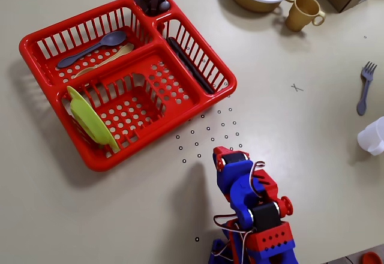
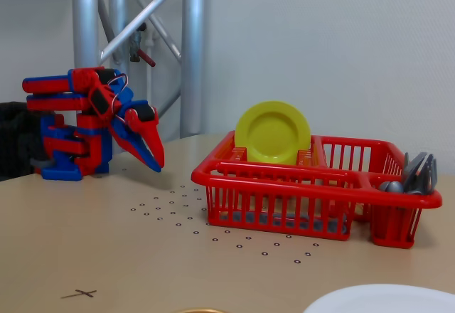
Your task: Grasp the plate, place it on the cross drawn on the table.
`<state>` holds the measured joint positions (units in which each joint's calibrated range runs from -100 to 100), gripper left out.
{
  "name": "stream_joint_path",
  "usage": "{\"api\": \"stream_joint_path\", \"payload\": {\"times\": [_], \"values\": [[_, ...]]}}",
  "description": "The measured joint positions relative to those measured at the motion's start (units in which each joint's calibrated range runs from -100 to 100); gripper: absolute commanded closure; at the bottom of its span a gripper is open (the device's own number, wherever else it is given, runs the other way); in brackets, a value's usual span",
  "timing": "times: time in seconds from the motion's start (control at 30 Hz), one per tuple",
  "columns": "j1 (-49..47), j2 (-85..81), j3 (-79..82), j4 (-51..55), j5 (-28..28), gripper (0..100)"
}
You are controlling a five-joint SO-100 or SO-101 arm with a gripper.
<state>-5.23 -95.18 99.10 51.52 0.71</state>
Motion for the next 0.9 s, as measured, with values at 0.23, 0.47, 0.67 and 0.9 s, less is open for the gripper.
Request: {"api": "stream_joint_path", "payload": {"times": [0.23, 0.47, 0.67, 0.9], "values": [[-3.00, 1.39, 0.00, -4.25, 0.93, 83], [-7.92, 17.65, -7.05, -11.14, -3.17, 82], [-12.02, 32.68, -27.58, -11.46, -9.82, 83], [-19.48, 40.85, -43.40, -6.17, -12.94, 82]]}}
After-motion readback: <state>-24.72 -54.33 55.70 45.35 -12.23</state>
